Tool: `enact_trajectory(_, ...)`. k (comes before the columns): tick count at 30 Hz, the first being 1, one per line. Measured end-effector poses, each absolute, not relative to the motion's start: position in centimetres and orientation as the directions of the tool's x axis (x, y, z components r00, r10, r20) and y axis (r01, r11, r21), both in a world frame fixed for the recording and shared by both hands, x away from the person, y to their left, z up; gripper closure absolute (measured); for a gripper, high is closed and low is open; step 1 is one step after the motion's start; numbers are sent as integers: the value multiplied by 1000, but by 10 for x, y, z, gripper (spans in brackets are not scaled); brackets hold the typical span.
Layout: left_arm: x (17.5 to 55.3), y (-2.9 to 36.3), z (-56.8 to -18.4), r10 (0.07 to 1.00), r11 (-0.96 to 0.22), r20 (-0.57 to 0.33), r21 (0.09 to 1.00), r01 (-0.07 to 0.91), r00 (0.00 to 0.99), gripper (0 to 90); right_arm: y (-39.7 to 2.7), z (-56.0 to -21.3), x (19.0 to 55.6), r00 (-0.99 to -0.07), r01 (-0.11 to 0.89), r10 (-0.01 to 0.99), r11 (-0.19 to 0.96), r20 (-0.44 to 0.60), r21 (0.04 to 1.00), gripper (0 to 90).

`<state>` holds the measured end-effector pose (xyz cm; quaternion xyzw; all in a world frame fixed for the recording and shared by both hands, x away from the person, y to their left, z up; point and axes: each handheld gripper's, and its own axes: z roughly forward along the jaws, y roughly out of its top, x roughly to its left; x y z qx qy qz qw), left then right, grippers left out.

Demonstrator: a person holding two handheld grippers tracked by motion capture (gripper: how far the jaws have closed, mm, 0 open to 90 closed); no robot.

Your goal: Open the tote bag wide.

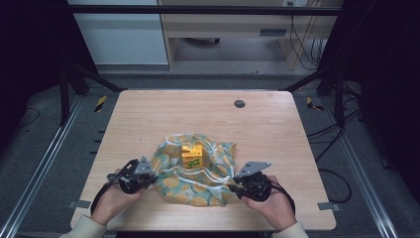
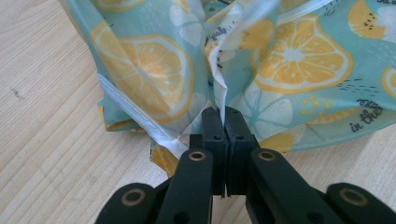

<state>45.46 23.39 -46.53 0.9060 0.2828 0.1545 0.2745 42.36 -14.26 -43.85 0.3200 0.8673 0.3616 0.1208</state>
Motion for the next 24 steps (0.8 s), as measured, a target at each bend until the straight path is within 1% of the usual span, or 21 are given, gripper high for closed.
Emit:
enact_trajectory(1,454,233,-465,596,-691,126,583,427,793,893,-143,-438,424,-766,468,642,534,22,705,625)
enact_trajectory(4,452,232,-465,591,-698,138,582,417,795,894,-141,-418,430,-761,440,649,527,-10,727,556)
enact_trajectory(6,452,232,-466,587,-701,142,581,413,797,895,-139,-407,439,-759,421,650,525,-29,740,540)
enact_trajectory(7,452,233,-466,587,-701,140,581,414,797,894,-136,-403,450,-754,418,655,528,-42,740,534)
enact_trajectory(8,452,233,-466,586,-702,137,579,416,799,894,-136,-403,450,-754,418,655,528,-42,740,534)
enact_trajectory(9,452,233,-467,586,-702,136,578,417,799,894,-132,-405,464,-744,426,666,528,-47,735,533)
enact_trajectory(10,453,233,-467,586,-702,136,577,417,799,894,-132,-405,464,-744,426,666,528,-47,735,533)
enact_trajectory(12,452,233,-467,587,-701,136,578,417,798,894,-127,-410,478,-738,440,674,534,-48,722,531)
enact_trajectory(14,453,233,-468,589,-698,136,582,417,797,894,-120,-416,489,-734,452,678,530,-39,718,514)
enact_trajectory(16,453,234,-468,589,-698,134,580,420,797,894,-109,-426,502,-738,466,675,528,-17,710,475)
enact_trajectory(20,454,234,-469,590,-699,135,580,419,796,894,-97,-433,509,-756,471,654,541,3,697,451)
enact_trajectory(22,454,233,-469,591,-696,136,583,418,795,894,-91,-439,514,-760,470,650,560,-10,682,628)
enact_trajectory(23,454,233,-469,591,-696,136,583,418,795,894,-91,-439,514,-760,470,650,560,-10,682,628)
enact_trajectory(24,455,232,-469,590,-698,140,584,415,796,894,-90,-440,516,-757,473,654,567,-19,674,706)
